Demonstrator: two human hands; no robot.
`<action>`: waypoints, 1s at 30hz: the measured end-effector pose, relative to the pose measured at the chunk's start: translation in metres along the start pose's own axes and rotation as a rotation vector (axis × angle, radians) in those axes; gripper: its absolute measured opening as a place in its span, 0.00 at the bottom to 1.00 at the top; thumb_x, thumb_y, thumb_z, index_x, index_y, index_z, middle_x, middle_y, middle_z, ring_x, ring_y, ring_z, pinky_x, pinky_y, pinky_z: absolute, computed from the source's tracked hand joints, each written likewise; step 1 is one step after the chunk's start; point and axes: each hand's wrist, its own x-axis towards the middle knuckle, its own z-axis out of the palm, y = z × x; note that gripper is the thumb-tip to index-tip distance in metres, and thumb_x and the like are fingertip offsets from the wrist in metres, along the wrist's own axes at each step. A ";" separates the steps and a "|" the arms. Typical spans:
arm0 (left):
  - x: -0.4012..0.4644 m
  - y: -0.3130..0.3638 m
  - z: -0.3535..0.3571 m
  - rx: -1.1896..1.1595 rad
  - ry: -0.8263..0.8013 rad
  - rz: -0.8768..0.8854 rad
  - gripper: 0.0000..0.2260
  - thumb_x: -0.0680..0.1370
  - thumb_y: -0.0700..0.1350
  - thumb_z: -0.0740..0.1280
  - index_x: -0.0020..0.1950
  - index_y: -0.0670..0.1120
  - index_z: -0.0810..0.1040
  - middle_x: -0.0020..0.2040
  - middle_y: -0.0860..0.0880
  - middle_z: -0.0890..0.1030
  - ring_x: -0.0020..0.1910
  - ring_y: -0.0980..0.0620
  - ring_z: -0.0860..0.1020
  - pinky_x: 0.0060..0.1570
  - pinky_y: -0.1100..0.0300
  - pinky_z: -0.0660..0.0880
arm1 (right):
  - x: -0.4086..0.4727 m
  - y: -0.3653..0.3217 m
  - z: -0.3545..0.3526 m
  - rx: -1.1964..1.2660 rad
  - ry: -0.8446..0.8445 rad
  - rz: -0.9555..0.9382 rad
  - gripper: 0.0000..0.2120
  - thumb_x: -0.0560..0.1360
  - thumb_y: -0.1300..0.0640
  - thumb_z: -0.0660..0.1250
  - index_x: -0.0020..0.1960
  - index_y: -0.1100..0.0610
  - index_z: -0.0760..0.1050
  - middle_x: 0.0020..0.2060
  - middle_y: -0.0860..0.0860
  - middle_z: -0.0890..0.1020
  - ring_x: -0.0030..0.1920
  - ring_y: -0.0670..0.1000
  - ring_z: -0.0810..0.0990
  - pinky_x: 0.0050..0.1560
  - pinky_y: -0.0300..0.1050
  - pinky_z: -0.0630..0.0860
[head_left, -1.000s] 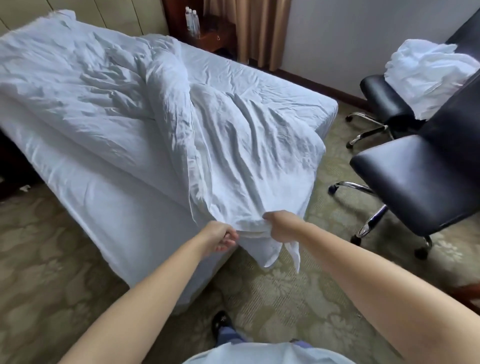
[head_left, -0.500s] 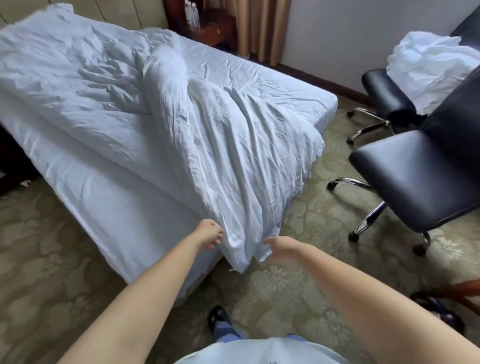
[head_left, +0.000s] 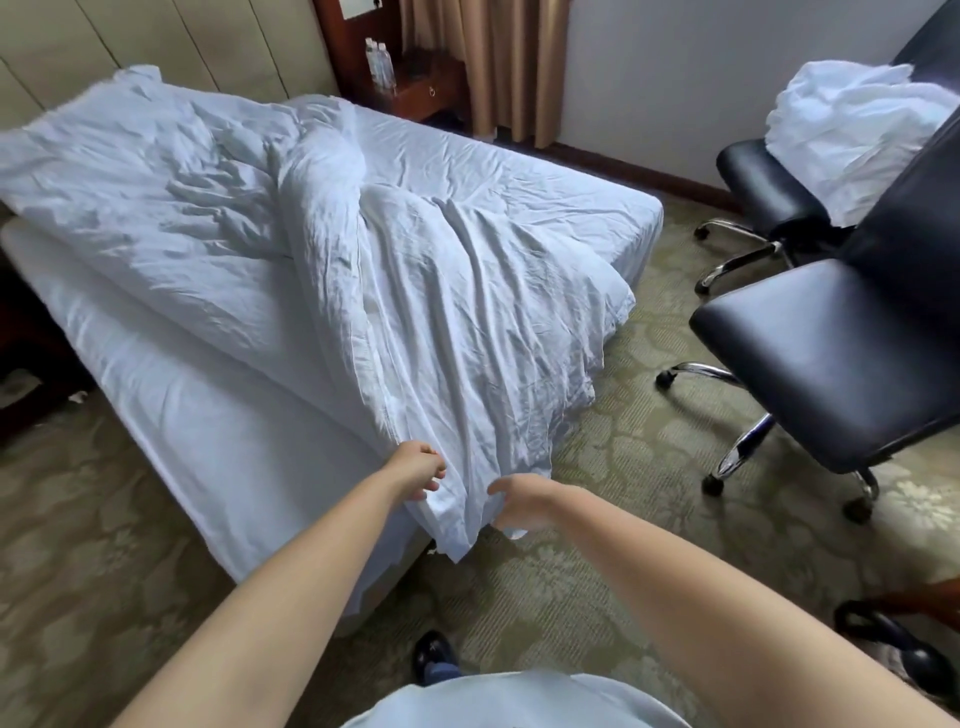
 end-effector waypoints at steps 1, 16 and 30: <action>0.000 0.002 0.004 0.001 0.006 -0.010 0.03 0.78 0.39 0.60 0.47 0.43 0.74 0.46 0.46 0.77 0.37 0.52 0.75 0.36 0.61 0.70 | 0.001 0.006 -0.003 -0.007 -0.003 -0.007 0.30 0.75 0.52 0.64 0.75 0.46 0.59 0.68 0.53 0.71 0.61 0.55 0.75 0.54 0.47 0.77; 0.085 -0.023 0.020 -0.273 0.380 -0.270 0.41 0.73 0.42 0.72 0.77 0.49 0.49 0.73 0.43 0.57 0.69 0.41 0.65 0.63 0.49 0.70 | 0.082 0.049 -0.055 -0.239 -0.115 -0.042 0.30 0.76 0.62 0.60 0.76 0.51 0.59 0.69 0.53 0.68 0.62 0.53 0.74 0.51 0.43 0.74; 0.153 -0.036 0.036 -0.463 0.423 -0.475 0.16 0.69 0.41 0.70 0.55 0.39 0.75 0.49 0.43 0.79 0.44 0.46 0.77 0.42 0.60 0.72 | 0.183 0.057 -0.074 -0.282 -0.186 -0.189 0.25 0.76 0.60 0.58 0.73 0.50 0.64 0.66 0.52 0.73 0.60 0.53 0.76 0.58 0.50 0.76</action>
